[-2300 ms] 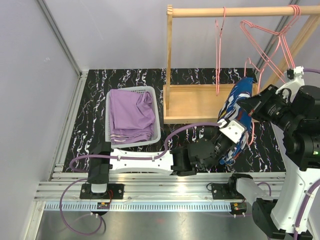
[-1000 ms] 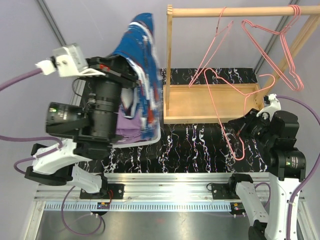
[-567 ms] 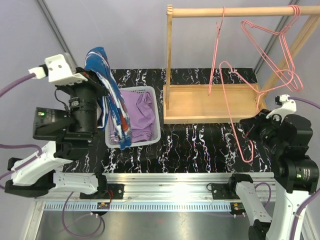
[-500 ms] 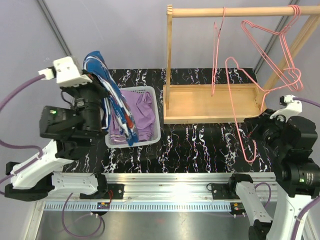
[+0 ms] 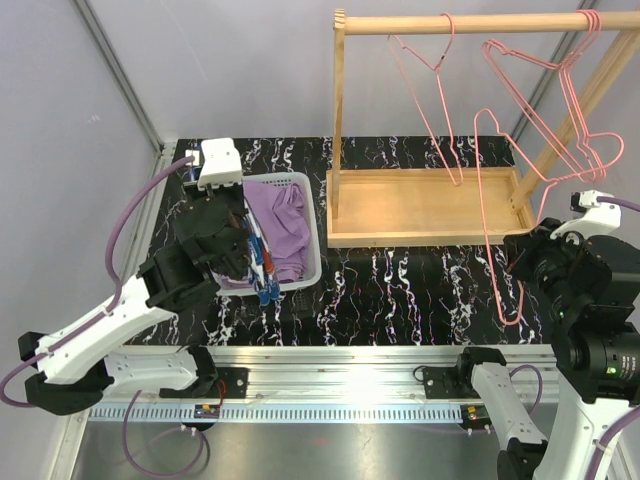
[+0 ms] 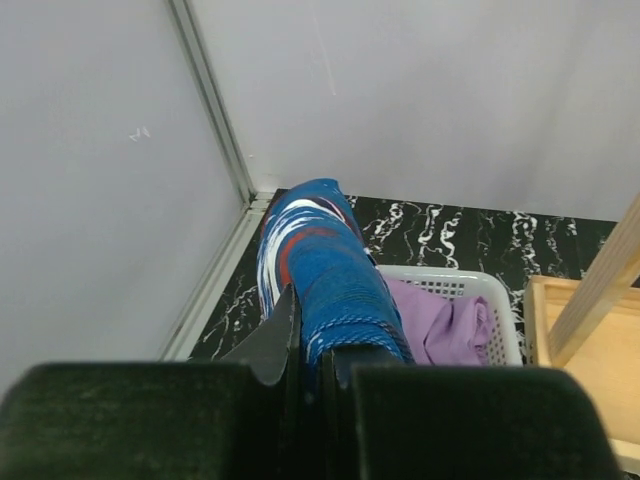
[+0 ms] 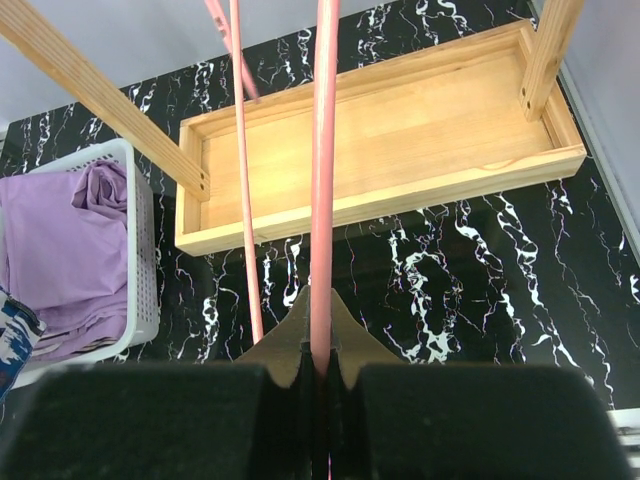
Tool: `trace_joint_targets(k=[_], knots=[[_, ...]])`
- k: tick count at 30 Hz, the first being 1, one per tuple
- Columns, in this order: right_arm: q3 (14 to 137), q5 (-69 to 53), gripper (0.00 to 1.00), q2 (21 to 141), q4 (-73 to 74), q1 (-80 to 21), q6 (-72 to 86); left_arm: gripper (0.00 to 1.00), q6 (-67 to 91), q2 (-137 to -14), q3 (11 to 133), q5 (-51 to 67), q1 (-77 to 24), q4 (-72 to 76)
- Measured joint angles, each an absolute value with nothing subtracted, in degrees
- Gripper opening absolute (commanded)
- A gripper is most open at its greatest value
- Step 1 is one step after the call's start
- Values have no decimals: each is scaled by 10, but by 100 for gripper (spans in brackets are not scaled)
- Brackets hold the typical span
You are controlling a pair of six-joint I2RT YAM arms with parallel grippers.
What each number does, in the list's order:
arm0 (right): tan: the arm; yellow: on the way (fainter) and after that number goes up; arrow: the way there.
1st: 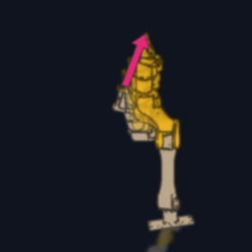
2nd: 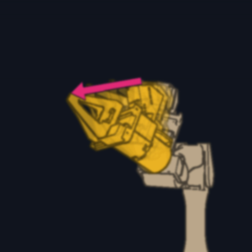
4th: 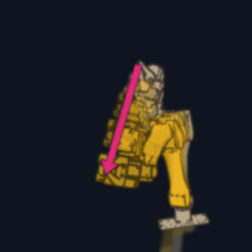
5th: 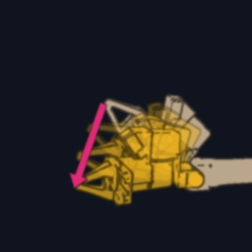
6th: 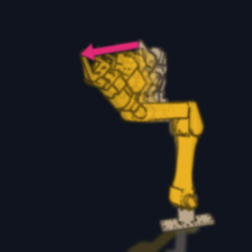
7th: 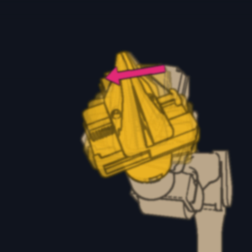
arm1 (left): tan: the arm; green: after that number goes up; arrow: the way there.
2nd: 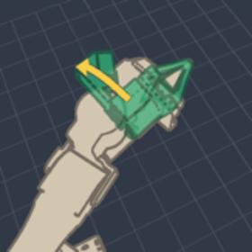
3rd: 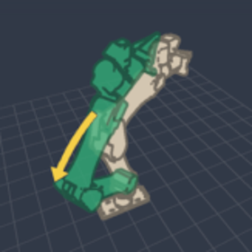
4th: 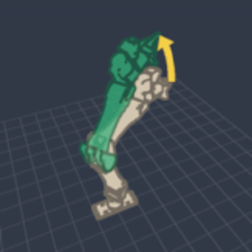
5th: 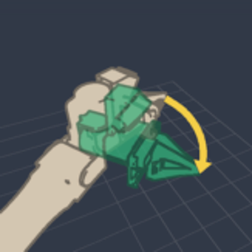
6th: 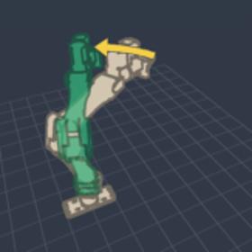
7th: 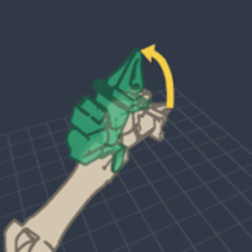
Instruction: Remove the trousers from the hanger
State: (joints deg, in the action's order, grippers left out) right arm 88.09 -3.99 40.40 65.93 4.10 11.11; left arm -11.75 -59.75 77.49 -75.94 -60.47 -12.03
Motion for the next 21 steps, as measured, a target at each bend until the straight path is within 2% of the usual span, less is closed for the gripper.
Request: trace_joint_targets(k=[13, 18, 21], knots=[[882, -40, 0, 404, 659, 39, 109, 0, -166, -571, 753, -806, -557, -119], [892, -42, 0, 403, 660, 39, 109, 0, -72, -653, 759, -764, -479, -214], [900, -48, 0, 401, 659, 38, 109, 0, -14, -758, 788, -712, -439, -269]])
